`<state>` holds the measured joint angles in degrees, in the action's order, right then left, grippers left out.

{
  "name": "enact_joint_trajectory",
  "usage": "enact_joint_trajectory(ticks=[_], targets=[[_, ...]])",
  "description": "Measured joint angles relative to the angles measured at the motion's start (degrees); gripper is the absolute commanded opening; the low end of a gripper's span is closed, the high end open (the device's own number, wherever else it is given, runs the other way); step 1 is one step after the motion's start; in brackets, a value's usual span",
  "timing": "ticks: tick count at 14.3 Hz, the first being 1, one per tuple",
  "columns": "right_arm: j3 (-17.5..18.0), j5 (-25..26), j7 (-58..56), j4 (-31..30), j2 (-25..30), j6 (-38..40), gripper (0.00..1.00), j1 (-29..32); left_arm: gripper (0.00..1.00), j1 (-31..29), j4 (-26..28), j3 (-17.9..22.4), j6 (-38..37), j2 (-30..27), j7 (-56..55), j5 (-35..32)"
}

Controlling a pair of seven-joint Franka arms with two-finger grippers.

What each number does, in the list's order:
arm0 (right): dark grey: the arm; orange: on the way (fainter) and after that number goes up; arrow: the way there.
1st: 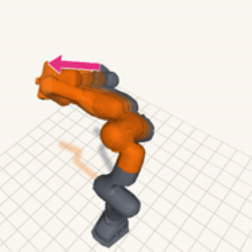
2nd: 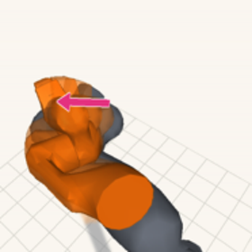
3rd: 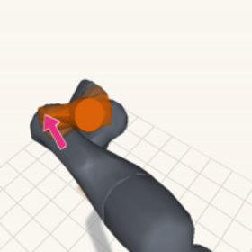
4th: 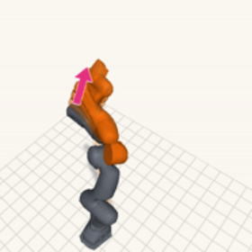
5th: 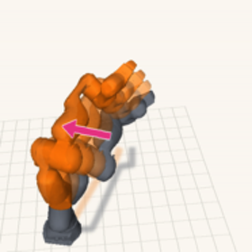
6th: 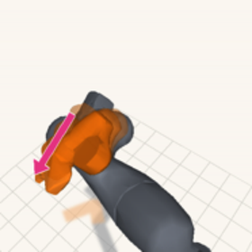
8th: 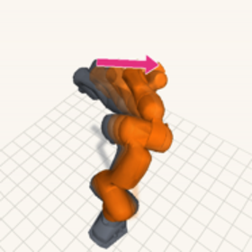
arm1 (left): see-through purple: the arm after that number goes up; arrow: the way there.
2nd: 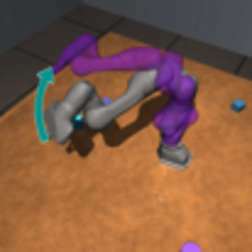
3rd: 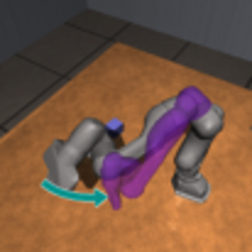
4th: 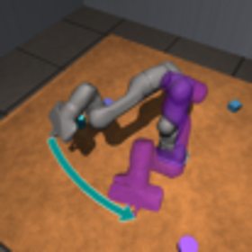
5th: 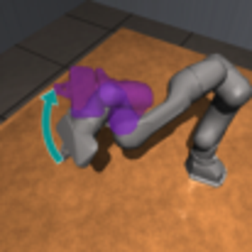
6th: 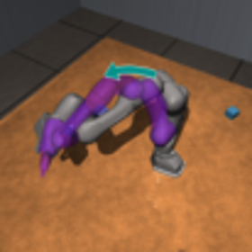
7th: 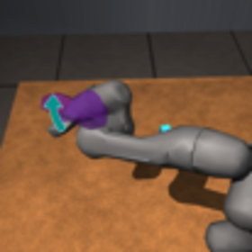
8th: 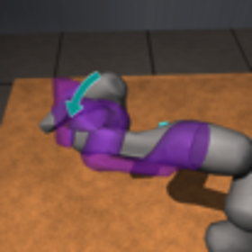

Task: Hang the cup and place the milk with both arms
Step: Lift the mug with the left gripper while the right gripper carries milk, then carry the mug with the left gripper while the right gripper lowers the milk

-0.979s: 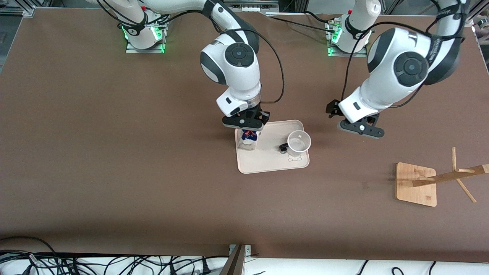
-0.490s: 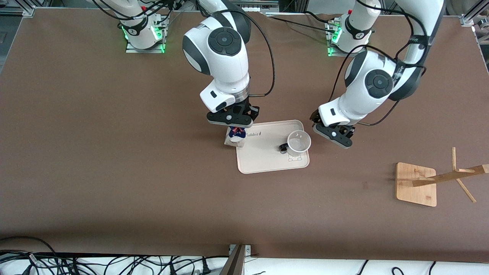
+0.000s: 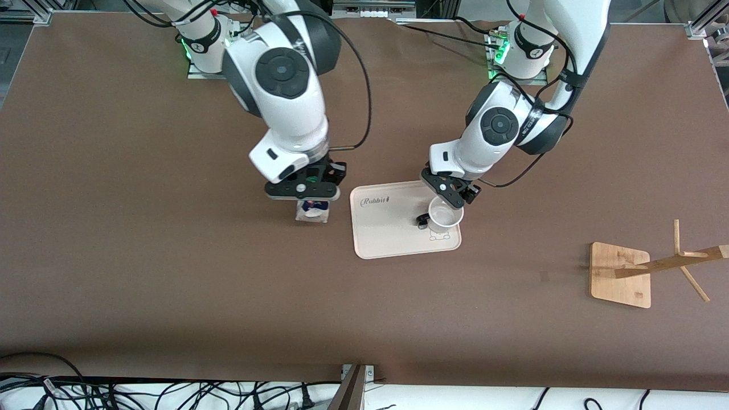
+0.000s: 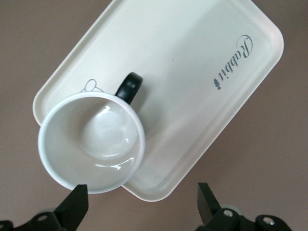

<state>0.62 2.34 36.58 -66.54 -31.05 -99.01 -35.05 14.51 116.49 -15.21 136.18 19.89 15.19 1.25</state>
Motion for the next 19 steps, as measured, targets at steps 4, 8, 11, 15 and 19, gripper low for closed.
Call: enact_joint_trajectory(ticks=[4,8,11,15,19], targets=[[-0.1,-2.1,-6.7,0.0,2.1,4.7,0.20,4.9,1.00,0.6,0.1,0.0,3.1,1.4,0.2,-6.2],[-0.1,-2.4,-13.6,0.0,3.1,9.7,0.20,9.5,1.00,1.3,0.1,0.0,5.3,3.4,0.2,-7.6],[-0.5,-2.4,-20.3,0.0,3.9,14.3,0.20,14.2,0.48,1.7,0.1,0.0,6.1,4.5,0.2,-7.7],[-2.7,-2.4,-30.4,0.0,4.5,19.7,0.20,20.5,0.00,2.3,0.1,0.0,7.2,5.5,0.3,-10.5],[-7.1,-2.2,-36.7,-0.3,4.5,23.0,0.20,21.0,0.00,2.4,0.0,0.4,7.6,5.6,0.3,-11.9]])
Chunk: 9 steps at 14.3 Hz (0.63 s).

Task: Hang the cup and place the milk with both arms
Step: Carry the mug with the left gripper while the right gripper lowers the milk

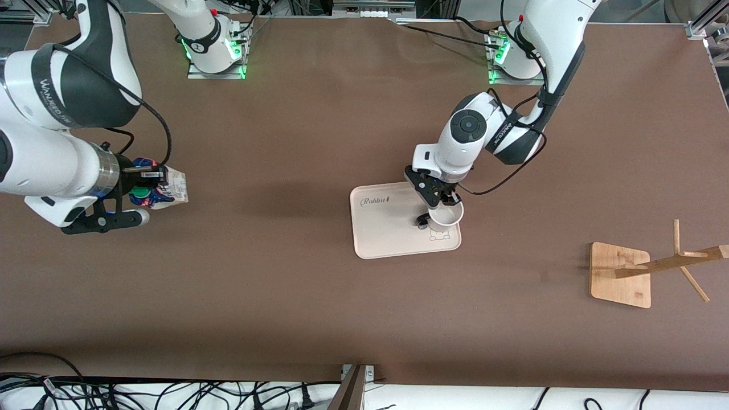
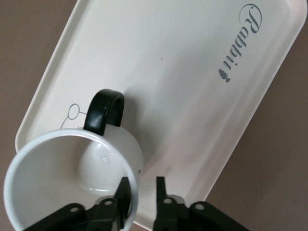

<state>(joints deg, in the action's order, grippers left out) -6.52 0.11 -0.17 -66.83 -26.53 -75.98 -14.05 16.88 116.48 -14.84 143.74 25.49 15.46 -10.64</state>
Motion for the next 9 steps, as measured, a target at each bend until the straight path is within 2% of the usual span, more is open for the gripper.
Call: enact_joint_trajectory(ticks=[4,6,9], targets=[[-3.4,0.1,-3.3,-2.7,-0.1,0.9,0.20,0.0,0.00,-0.5,-2.4,2.9,-1.9,-2.3,-1.6,0.0],[-5.1,-0.8,-5.7,-5.0,-0.3,0.1,0.20,1.0,0.00,-2.7,-4.5,4.1,-6.9,-6.1,-1.7,0.0],[-5.6,-1.9,-7.7,-7.6,-0.4,-2.0,0.20,3.1,0.00,-8.8,-7.7,4.5,-17.2,-13.7,-1.7,0.0]])
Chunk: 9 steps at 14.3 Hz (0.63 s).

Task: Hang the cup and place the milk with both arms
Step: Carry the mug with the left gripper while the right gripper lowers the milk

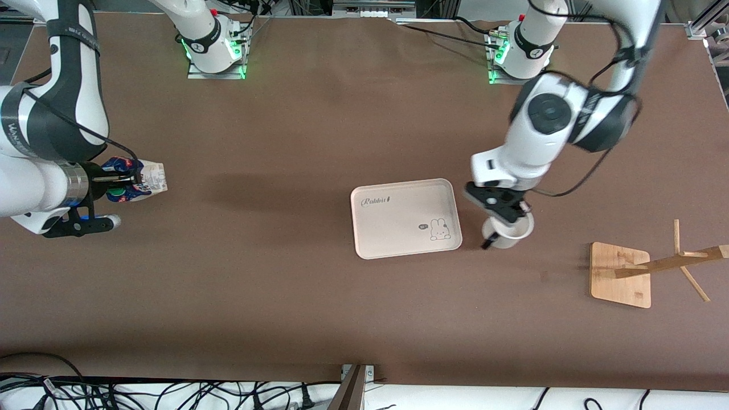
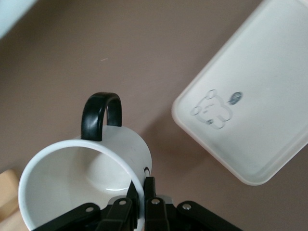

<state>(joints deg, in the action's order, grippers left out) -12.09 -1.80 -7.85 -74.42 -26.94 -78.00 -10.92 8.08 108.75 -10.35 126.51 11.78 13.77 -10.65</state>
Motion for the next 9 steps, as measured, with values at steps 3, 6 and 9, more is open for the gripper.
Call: enact_joint_trajectory(ticks=[3,6,9], targets=[[0.0,-1.6,-0.1,-2.8,-0.1,-4.5,0.20,0.2,0.00,-4.4,-4.7,2.8,-9.5,-4.6,-0.2,3.4],[0.0,-4.9,-0.1,-8.2,-0.3,-14.8,0.20,0.1,0.00,-5.6,-8.0,11.0,-11.3,-4.8,0.0,13.4],[0.0,-6.7,-0.1,-15.4,1.7,-26.1,0.20,0.1,0.00,-6.6,-10.2,15.4,-11.4,-2.7,0.1,15.3]])
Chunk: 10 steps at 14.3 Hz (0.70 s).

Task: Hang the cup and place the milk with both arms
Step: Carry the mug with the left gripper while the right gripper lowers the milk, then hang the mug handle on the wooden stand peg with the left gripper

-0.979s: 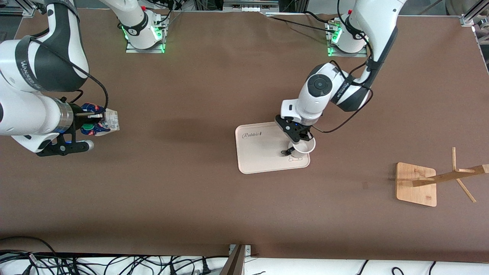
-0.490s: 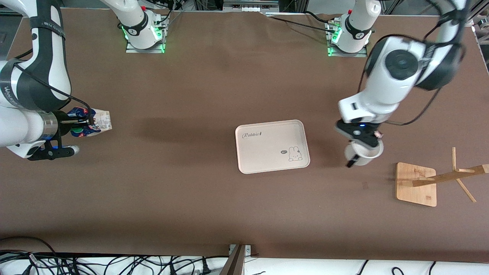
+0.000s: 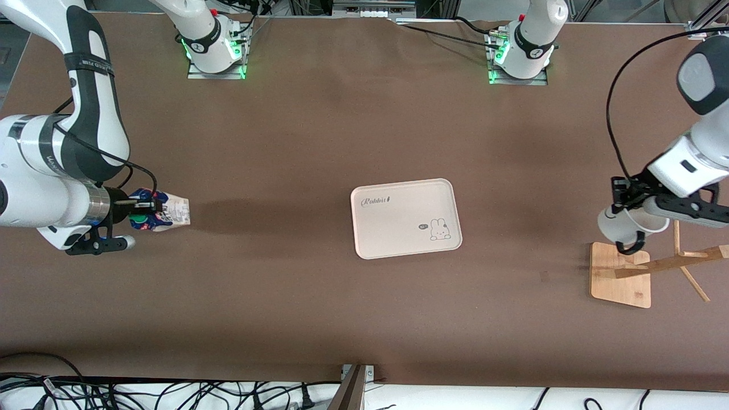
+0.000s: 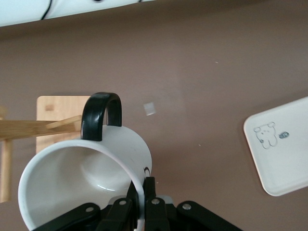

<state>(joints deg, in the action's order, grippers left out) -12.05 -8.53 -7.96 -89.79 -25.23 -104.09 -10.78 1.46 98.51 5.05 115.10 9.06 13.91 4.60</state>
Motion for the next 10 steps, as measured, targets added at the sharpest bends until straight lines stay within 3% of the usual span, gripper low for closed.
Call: enact_joint_trajectory(ticks=[4,10], targets=[[0.1,-0.4,0.0,-11.8,7.1,-9.1,0.20,0.0,0.00,-0.3,-4.6,0.9,0.0,3.7,0.0,0.0],[0.3,-1.9,0.0,-19.4,13.1,-11.0,0.21,-0.1,0.00,-1.4,-5.7,3.0,0.0,4.5,0.6,0.0]])
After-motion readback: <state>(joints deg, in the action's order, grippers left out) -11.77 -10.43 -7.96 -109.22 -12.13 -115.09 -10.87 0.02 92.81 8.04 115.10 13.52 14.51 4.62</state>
